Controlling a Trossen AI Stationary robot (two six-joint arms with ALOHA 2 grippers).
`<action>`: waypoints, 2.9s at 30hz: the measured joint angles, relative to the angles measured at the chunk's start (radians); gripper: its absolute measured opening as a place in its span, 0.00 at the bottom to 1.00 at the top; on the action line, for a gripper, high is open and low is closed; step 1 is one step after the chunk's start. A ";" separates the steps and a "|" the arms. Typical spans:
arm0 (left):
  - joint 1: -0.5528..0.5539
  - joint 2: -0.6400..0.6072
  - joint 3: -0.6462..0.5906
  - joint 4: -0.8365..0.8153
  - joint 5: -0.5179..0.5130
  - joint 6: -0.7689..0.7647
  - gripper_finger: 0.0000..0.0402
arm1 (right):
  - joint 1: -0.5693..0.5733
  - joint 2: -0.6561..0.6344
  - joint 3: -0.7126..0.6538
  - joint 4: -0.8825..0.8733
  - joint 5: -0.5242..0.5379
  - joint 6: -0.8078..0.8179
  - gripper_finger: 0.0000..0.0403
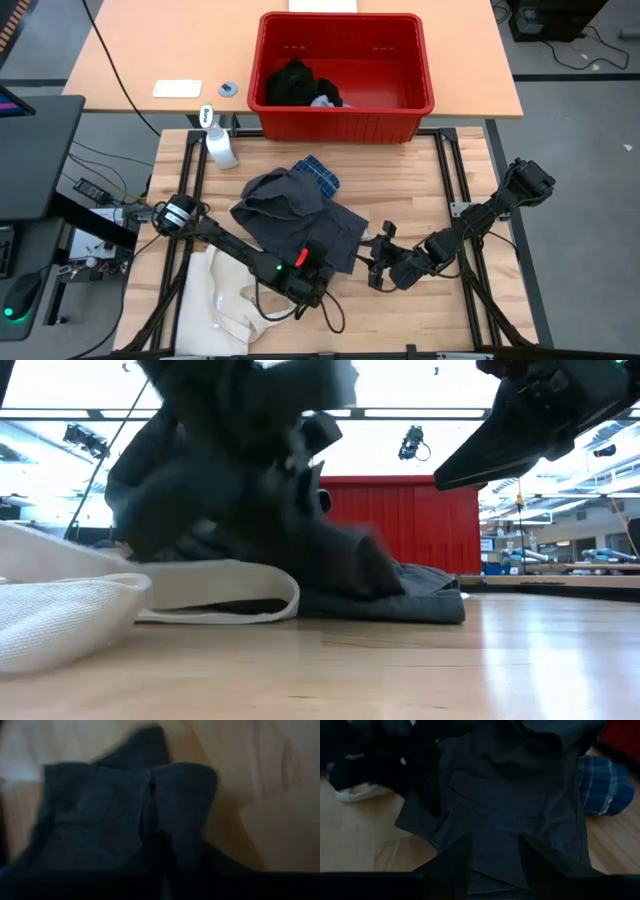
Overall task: Fold Laundry from Bin
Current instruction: Fold the gray short
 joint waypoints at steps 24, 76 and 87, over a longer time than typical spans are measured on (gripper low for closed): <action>0.260 -0.157 0.024 0.147 0.119 -0.057 0.05 | 0.125 0.173 0.031 -0.030 0.234 -0.255 0.38; 0.249 0.004 0.023 0.338 0.445 -0.013 0.05 | 0.041 0.289 0.031 0.222 -0.275 -0.054 0.12; 0.206 0.114 0.024 0.401 0.447 0.049 0.05 | 0.041 0.289 0.031 0.239 -0.292 -0.059 0.38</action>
